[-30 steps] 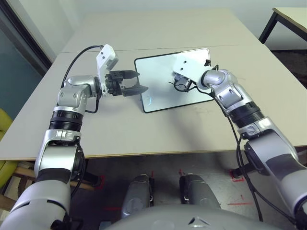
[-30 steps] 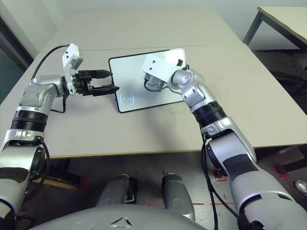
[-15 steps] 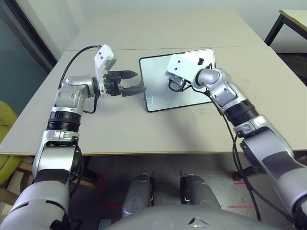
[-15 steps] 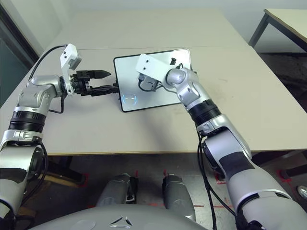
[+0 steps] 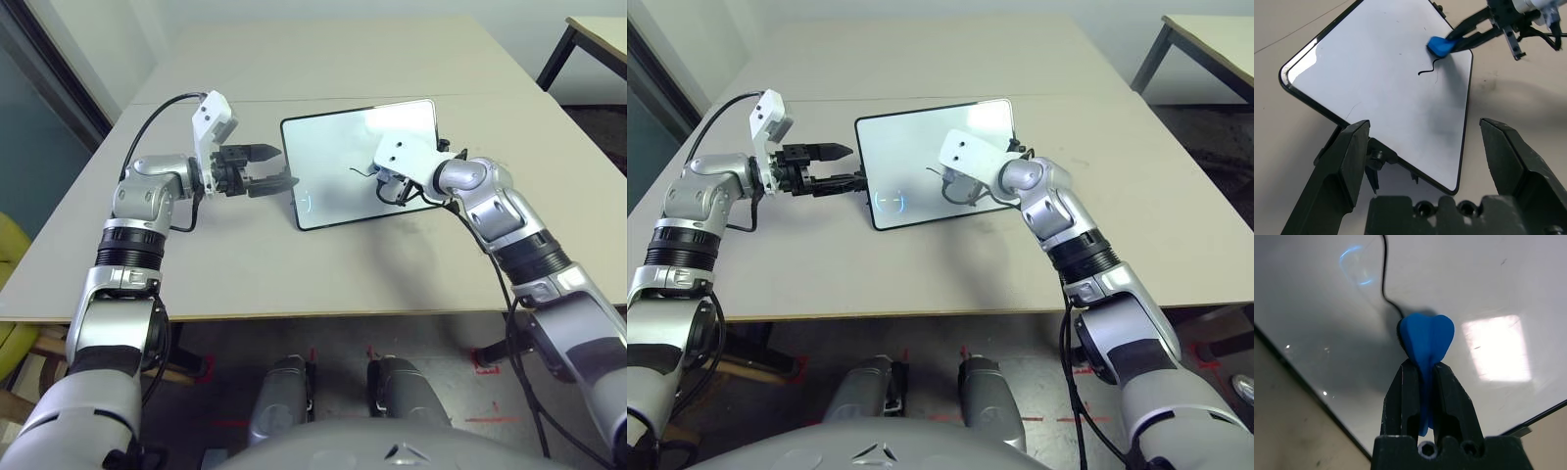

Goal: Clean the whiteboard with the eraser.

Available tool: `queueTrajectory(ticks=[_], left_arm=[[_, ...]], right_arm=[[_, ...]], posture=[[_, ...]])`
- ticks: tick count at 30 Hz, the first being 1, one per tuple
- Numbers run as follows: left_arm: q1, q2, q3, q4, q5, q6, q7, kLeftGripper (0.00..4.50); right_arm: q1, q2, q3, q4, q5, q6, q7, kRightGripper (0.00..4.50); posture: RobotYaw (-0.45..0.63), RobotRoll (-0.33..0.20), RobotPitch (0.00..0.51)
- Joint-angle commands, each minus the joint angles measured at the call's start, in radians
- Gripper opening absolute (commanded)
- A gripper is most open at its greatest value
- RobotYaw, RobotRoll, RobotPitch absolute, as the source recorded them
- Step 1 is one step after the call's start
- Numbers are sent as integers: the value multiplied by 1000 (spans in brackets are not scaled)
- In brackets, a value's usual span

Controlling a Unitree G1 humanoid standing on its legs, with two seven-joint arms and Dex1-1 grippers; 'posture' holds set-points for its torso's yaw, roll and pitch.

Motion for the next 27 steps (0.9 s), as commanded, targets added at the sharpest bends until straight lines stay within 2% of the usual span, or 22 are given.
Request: queueTrajectory(ticks=[1, 17, 27], left_arm=[[8, 1, 0, -14, -1, 7, 2, 4500], [1, 1, -2, -9, 2, 0, -3, 4500], [-5, 2, -3, -2, 4, -4, -6, 4500]], right_arm=[[37, -20, -4, -10, 1, 4, 5, 125], [50, -41, 31, 106, -60, -107, -54, 124], [-1, 28, 49, 142, -76, -130, -67, 123]], posture=[[97, 0, 81], [101, 0, 66], [106, 0, 65]])
